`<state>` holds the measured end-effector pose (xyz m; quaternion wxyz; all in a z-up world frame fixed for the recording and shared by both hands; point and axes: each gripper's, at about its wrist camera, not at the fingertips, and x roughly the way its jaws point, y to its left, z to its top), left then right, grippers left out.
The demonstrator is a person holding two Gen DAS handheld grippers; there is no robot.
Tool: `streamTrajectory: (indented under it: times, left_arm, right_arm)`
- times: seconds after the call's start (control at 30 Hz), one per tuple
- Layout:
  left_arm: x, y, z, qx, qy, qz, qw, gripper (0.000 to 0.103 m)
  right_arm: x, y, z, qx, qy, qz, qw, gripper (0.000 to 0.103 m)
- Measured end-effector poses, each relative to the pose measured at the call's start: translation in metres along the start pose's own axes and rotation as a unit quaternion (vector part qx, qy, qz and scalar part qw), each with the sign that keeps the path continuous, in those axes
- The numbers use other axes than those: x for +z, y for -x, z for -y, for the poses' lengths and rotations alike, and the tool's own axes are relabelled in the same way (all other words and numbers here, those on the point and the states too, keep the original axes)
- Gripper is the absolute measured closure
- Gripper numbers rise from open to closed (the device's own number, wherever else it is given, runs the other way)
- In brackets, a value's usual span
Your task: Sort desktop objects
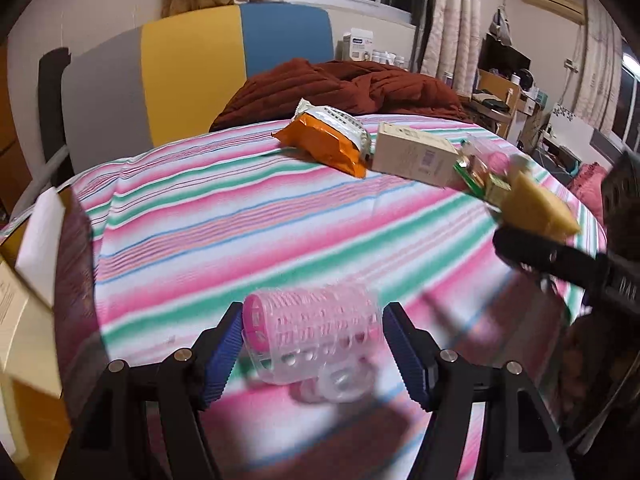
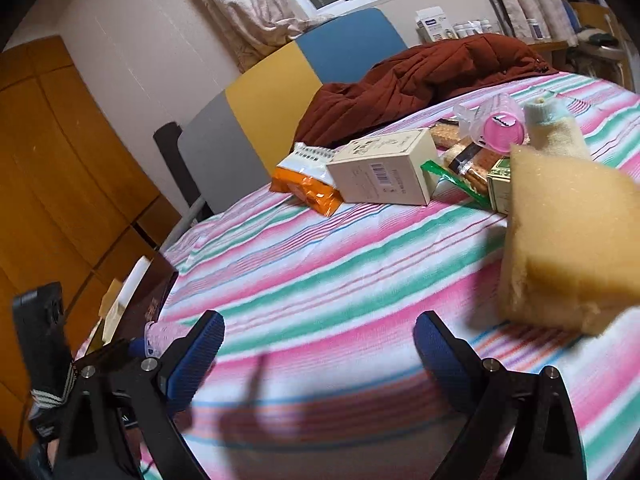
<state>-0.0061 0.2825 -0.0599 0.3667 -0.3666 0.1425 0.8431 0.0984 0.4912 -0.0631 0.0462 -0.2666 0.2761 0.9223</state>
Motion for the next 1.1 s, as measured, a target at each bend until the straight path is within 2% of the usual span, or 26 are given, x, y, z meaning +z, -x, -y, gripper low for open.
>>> streamTrajectory:
  times: [0.13, 0.2, 0.27, 0.4, 0.53, 0.63, 0.77, 0.83, 0.9, 0.97, 1.0, 1.1]
  left_arm:
    - [-0.013, 0.002, -0.002, -0.008, 0.000, 0.002, 1.0000, 0.036]
    - [-0.014, 0.003, -0.002, -0.009, 0.002, 0.007, 0.9999, 0.036]
    - [-0.015, 0.003, -0.003, -0.011, 0.005, 0.009, 0.9999, 0.036]
    - [-0.016, 0.003, -0.003, -0.014, 0.008, 0.012, 0.9998, 0.036]
    - [-0.017, 0.004, -0.005, -0.021, 0.012, 0.015, 0.9996, 0.036]
    - [-0.018, 0.005, -0.005, -0.026, 0.015, 0.016, 0.9994, 0.035]
    - [-0.019, 0.005, -0.007, -0.033, 0.020, 0.018, 0.9991, 0.034]
    - [-0.020, 0.006, -0.007, -0.035, 0.022, 0.019, 0.9990, 0.034]
    - [-0.020, 0.006, -0.008, -0.037, 0.024, 0.020, 0.9988, 0.034]
    - [-0.020, 0.006, -0.009, -0.042, 0.029, 0.022, 0.9985, 0.034]
    - [-0.020, 0.006, -0.009, -0.043, 0.031, 0.022, 0.9984, 0.034]
    - [-0.021, 0.007, -0.010, -0.045, 0.034, 0.023, 0.9982, 0.034]
  right_arm:
    - [-0.001, 0.047, 0.011, -0.027, -0.010, 0.045, 0.999, 0.005]
    - [0.008, 0.074, 0.023, -0.066, -0.024, 0.083, 0.994, 0.005]
    - [0.021, 0.096, 0.040, -0.121, -0.057, 0.123, 0.983, 0.005]
    - [0.042, 0.108, 0.073, -0.230, -0.131, 0.153, 0.952, 0.005]
    - [0.055, 0.093, 0.095, -0.302, -0.173, 0.136, 0.928, 0.005]
    - [0.062, 0.083, 0.100, -0.365, -0.159, 0.146, 0.906, 0.005]
    - [0.065, 0.065, 0.125, -0.382, -0.189, 0.112, 0.898, 0.005]
    - [0.065, 0.053, 0.134, -0.378, -0.196, 0.095, 0.900, 0.007]
    - [0.064, 0.045, 0.135, -0.341, -0.189, 0.076, 0.918, 0.016]
    - [0.064, 0.043, 0.124, -0.312, -0.163, 0.078, 0.933, 0.029]
    - [0.065, 0.042, 0.119, -0.284, -0.151, 0.078, 0.944, 0.034]
    - [0.061, 0.030, 0.098, -0.216, -0.117, 0.058, 0.968, 0.036]
